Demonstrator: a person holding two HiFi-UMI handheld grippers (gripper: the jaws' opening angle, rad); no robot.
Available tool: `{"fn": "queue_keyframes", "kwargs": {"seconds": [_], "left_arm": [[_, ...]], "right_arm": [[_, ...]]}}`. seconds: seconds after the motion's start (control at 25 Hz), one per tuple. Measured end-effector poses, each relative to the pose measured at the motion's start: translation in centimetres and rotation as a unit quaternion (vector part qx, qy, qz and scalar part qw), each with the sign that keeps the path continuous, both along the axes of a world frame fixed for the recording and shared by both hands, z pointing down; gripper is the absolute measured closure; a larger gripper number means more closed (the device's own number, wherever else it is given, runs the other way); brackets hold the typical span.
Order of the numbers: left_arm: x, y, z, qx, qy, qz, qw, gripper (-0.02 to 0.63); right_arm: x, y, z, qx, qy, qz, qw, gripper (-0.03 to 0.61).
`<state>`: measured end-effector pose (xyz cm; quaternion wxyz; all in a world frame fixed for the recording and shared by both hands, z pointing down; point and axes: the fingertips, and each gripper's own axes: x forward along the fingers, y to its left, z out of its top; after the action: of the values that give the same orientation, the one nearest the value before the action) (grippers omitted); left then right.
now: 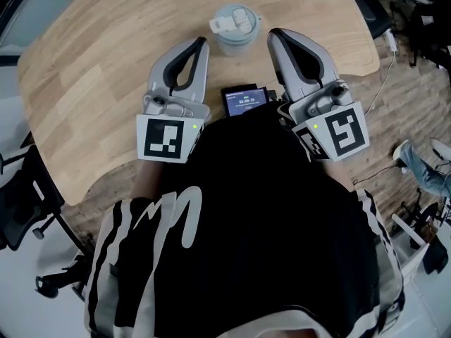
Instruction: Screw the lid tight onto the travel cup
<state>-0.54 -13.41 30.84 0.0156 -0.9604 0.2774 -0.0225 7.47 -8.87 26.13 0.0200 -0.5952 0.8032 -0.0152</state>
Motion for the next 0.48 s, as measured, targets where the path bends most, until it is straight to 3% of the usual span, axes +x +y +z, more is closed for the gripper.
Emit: {"fn": "queue_keyframes", "kwargs": {"seconds": [0.48], "left_arm": [[-0.18, -0.25, -0.25, 0.006, 0.002, -0.001, 1.0, 0.614]], "right_arm": [[0.33, 0.03, -0.02, 0.004, -0.004, -0.004, 1.0, 0.578]]}}
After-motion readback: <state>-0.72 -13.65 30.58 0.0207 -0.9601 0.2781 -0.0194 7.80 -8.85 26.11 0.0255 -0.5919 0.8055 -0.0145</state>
